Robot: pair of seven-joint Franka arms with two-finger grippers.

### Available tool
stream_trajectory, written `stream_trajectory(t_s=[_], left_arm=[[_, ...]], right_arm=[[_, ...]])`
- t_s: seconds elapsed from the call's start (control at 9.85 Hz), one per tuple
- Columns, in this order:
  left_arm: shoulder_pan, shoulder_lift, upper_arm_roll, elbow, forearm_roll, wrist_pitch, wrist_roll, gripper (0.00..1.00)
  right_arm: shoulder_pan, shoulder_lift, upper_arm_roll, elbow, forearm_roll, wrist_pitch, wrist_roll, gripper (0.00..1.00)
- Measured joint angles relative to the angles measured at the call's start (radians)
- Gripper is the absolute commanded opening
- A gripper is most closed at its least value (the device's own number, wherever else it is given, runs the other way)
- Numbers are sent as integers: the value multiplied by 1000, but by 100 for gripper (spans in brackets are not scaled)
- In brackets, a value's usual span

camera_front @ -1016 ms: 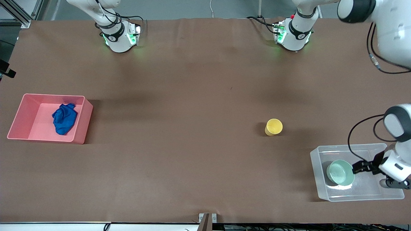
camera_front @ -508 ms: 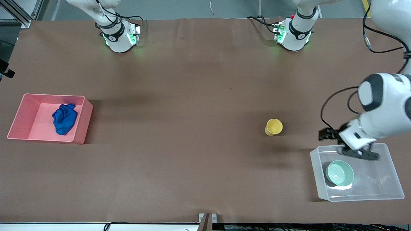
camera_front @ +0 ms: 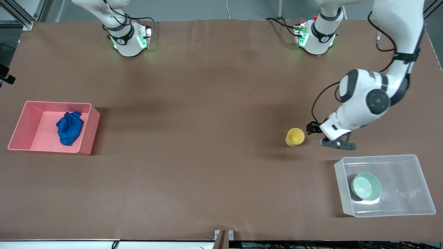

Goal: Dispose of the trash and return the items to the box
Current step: 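Move the left gripper to the yellow cup and grasp it, then carry the yellow cup with the left gripper and set it in the bowl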

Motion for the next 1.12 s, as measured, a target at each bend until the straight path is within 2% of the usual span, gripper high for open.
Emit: stream_trajectory(t_s=[0.1, 0.2, 0.3, 0.51, 0.61, 1.12], left_arm=[[-19, 23, -2, -14, 0, 30, -2, 80], [-29, 48, -2, -15, 8, 64, -3, 73], [-33, 71, -3, -15, 20, 109, -3, 61], [-41, 122, -3, -15, 24, 171, -3, 8], [-42, 138, -3, -15, 24, 188, -3, 0], [-21, 136, -2, 29, 25, 201, -3, 0]], right_arm=[[0, 0, 0, 0, 0, 0, 0, 100], [0, 0, 0, 0, 0, 0, 0, 100], [0, 0, 0, 0, 0, 0, 0, 100], [0, 0, 0, 0, 0, 0, 0, 100], [0, 0, 0, 0, 0, 0, 0, 100], [0, 0, 0, 0, 0, 0, 0, 100]])
